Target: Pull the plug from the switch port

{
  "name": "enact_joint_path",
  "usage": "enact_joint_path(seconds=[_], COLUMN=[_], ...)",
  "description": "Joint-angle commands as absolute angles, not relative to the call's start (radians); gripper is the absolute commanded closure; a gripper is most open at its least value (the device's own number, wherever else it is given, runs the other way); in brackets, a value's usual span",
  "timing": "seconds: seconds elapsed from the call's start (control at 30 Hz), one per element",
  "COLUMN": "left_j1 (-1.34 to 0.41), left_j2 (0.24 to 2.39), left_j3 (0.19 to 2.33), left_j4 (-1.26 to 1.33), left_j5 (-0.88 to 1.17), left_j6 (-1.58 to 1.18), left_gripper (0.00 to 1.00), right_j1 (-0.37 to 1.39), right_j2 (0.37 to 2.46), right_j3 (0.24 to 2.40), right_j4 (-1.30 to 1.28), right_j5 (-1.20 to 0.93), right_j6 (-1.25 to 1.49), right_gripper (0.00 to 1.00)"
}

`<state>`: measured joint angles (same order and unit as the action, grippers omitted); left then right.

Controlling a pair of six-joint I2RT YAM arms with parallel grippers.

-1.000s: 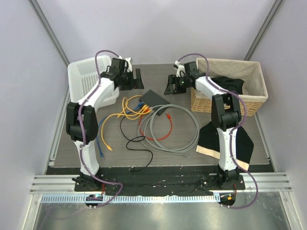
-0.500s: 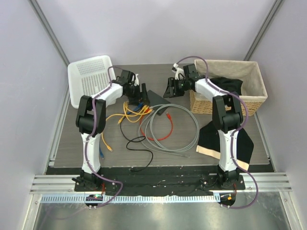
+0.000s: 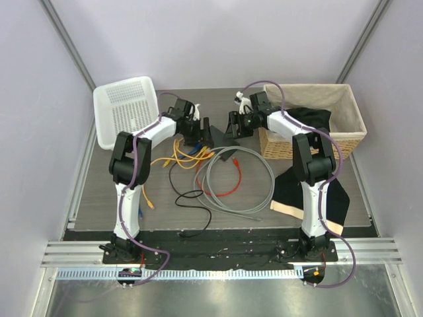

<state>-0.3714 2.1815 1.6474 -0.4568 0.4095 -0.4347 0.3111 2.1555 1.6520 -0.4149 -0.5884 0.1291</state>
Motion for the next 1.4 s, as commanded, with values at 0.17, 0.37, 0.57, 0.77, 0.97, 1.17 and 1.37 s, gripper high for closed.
enact_joint_path(seconds=[0.17, 0.37, 0.57, 0.77, 0.97, 1.17, 1.37], left_j1=[-0.350, -0.337, -0.337, -0.337, -0.325, -0.287, -0.270], left_j2=[2.043, 2.034, 2.092, 2.152, 2.157, 2.134, 2.149], left_j3=[1.588, 1.583, 1.594, 1.658, 1.660, 1.603, 1.600], left_j4=[-0.451, -0.440, -0.425, -0.423, -0.417, -0.388, -0.374], left_j5=[0.397, 0.399, 0.410, 0.451, 0.480, 0.505, 0.528], left_j6=[-0.434, -0.457, -0.454, -0.460, -0.477, -0.517, -0.522], left_gripper=[0.15, 0.13, 0.14, 0.16, 0.16, 0.16, 0.16], right_j1=[0.353, 0.359, 0.399, 0.468, 0.483, 0.356, 0.252], right_j2=[2.230, 2.278, 2.258, 2.169, 2.080, 2.017, 1.971], right_j3=[1.657, 1.695, 1.625, 1.517, 1.571, 1.497, 1.457], right_j4=[-0.400, -0.426, -0.500, -0.508, -0.503, -0.549, -0.534], right_j5=[-0.480, -0.423, -0.388, -0.300, -0.008, 0.081, 0.136], right_j6=[0.075, 0.037, -0.044, -0.113, -0.127, -0.144, -0.251], right_gripper=[0.33, 0.33, 0.34, 0.35, 0.33, 0.33, 0.33])
